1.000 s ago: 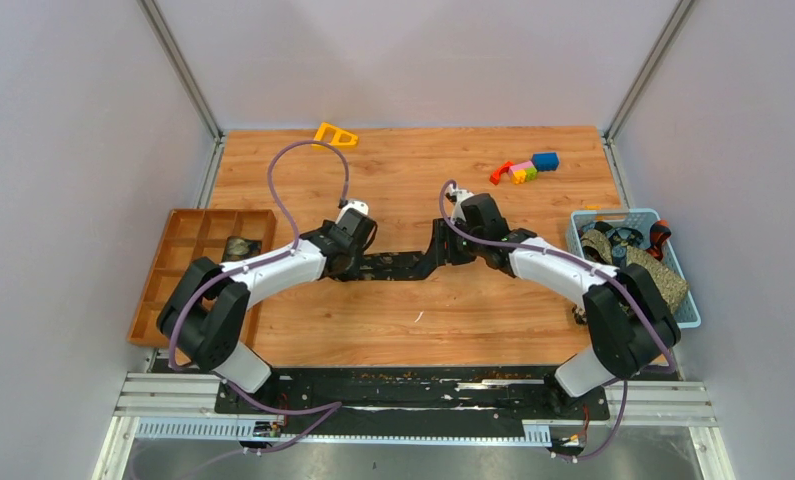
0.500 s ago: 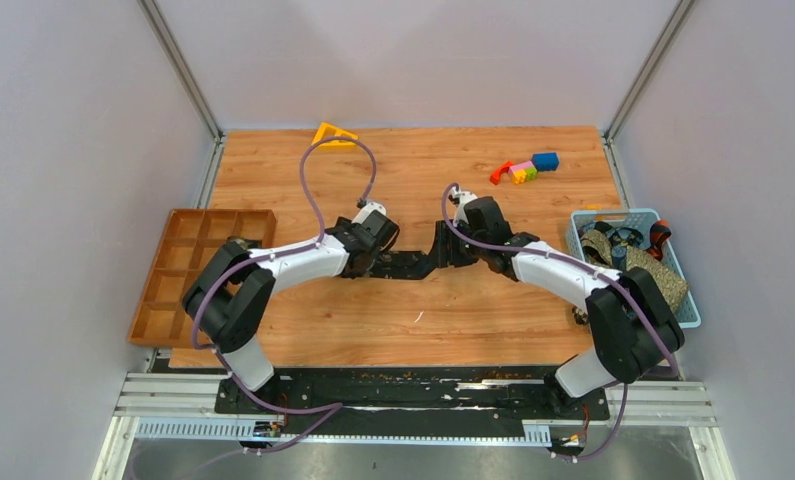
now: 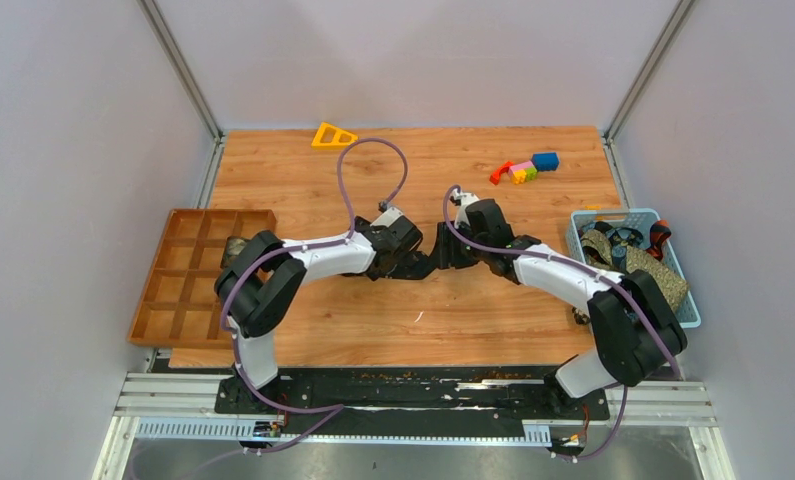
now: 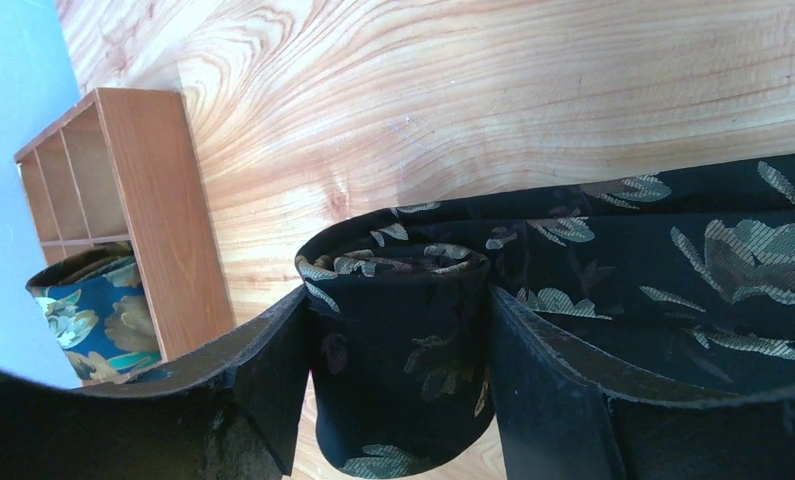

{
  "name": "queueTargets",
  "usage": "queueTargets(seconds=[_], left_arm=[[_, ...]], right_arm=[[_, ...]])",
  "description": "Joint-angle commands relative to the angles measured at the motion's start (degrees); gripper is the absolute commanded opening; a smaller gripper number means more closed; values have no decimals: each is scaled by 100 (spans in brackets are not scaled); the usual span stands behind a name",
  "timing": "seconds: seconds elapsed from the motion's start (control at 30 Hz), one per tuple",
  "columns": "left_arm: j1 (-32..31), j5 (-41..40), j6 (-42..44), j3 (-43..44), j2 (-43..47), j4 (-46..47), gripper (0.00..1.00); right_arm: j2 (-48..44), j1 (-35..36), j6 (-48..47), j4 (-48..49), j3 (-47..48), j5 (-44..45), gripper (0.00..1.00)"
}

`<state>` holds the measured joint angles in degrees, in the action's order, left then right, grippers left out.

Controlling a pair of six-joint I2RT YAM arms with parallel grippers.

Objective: Roll the ties
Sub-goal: Roll the tie at the center of the board.

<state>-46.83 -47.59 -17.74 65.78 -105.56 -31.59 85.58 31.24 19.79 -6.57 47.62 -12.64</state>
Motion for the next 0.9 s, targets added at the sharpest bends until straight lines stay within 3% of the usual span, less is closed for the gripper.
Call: queueTargets(seconds=[0.0, 0.37, 0.87], left_arm=[[-93, -234, -161, 333, -179, -257, 69], [-254, -51, -224, 690, -429, -506, 79], [-274, 1203, -478, 1081, -266, -618, 82]], right_arm=[[-266, -47, -42, 311, -69, 81, 48], [-370, -82, -16, 393, -172, 58, 48], [-411, -150, 31, 472, -240, -16, 47]])
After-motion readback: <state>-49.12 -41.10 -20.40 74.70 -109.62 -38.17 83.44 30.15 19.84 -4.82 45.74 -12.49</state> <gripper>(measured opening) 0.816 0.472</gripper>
